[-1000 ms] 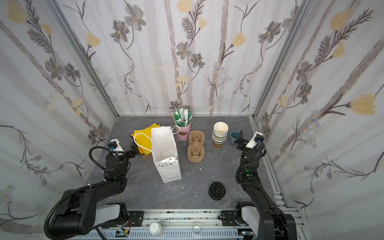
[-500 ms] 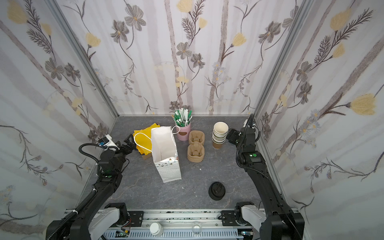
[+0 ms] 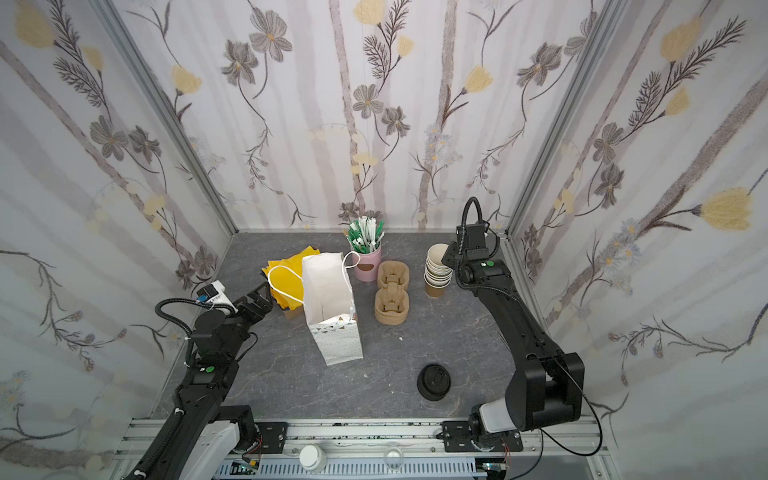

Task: Pack the takeout coffee
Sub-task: 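Reach the right gripper to the cup stack and grasp the top green cup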

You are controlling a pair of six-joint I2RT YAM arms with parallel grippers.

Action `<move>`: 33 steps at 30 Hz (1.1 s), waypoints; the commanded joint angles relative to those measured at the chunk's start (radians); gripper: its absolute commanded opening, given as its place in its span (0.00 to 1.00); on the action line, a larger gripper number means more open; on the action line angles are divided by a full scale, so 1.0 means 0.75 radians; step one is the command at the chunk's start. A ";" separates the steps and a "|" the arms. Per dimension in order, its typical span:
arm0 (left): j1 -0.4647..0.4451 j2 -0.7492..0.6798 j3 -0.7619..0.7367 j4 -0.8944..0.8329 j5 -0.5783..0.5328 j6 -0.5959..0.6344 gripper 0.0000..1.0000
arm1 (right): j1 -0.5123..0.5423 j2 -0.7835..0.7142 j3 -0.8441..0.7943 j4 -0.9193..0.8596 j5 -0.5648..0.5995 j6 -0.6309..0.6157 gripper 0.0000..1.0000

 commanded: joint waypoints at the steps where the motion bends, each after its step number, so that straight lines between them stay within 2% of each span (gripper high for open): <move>1: 0.001 -0.047 0.003 -0.075 0.046 0.008 1.00 | 0.028 0.059 0.050 -0.064 0.124 0.008 0.52; 14: 0.001 -0.043 0.024 -0.101 0.052 0.002 1.00 | 0.104 0.170 0.145 -0.138 0.308 -0.018 0.22; 23: 0.001 -0.051 0.015 -0.103 0.046 0.013 1.00 | 0.120 0.187 0.174 -0.157 0.341 -0.035 0.09; 33: 0.001 -0.053 0.028 -0.111 0.046 0.019 1.00 | 0.122 0.147 0.186 -0.159 0.306 -0.011 0.04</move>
